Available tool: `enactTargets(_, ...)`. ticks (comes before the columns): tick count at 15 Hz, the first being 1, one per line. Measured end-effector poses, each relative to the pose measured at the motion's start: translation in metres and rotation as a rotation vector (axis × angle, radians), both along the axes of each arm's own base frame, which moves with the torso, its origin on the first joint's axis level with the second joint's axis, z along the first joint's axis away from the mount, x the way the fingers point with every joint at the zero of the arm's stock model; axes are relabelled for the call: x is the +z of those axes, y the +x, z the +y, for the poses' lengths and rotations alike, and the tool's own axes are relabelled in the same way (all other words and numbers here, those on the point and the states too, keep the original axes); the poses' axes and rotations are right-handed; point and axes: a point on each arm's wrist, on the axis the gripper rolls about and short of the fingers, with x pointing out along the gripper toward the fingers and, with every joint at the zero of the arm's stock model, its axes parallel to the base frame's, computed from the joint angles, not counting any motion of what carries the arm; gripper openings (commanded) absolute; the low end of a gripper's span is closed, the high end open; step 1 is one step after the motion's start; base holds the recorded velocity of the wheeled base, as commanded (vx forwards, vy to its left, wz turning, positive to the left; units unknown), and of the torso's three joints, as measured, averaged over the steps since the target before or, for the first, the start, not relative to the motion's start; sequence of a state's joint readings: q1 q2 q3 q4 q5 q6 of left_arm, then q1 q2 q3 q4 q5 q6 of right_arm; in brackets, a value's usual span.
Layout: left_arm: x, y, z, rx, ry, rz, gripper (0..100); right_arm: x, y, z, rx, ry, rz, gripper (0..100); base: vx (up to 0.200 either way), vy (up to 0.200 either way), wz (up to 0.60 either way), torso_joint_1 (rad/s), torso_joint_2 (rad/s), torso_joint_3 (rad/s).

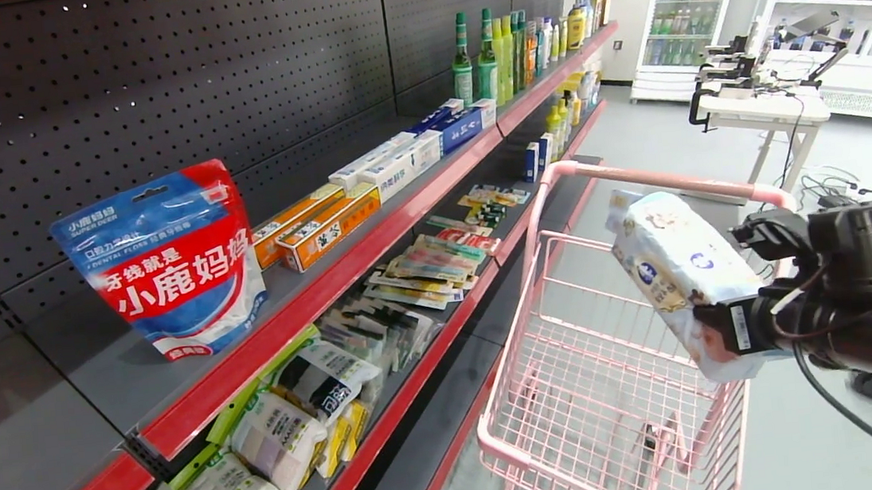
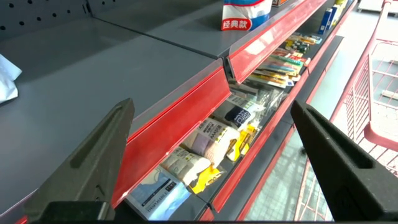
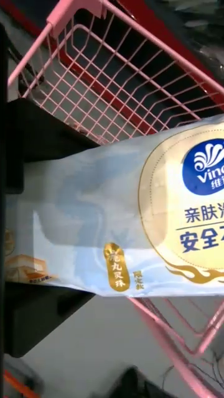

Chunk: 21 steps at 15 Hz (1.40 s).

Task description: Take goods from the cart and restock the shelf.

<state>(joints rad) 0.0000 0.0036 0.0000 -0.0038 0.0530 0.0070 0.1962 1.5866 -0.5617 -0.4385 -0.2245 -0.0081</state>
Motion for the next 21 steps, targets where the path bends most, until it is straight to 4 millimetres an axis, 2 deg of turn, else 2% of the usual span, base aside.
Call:
enactTargets(4, 0.0, 0.0, 0.0, 0.0, 0.0, 0.0, 100, 0.026, -0.031, -0.008, 0.006, -0.057, -0.103, 0, 0.0, 0.0, 0.0, 0.0, 0.0, 0.0)
enactTargets(9, 0.0, 0.0, 0.0, 0.0, 0.0, 0.0, 100, 0.029, -0.055, -0.013, 0.0, -0.058, -0.137, 0, 0.0, 0.0, 0.0, 0.149, -0.35, -0.2)
enactTargets(21, 0.0, 0.0, 0.0, 0.0, 0.001, 0.0, 100, 0.033, -0.061, -0.017, 0.005, -0.076, -0.159, 0, 0.0, 0.0, 0.0, 0.164, -0.37, -0.203)
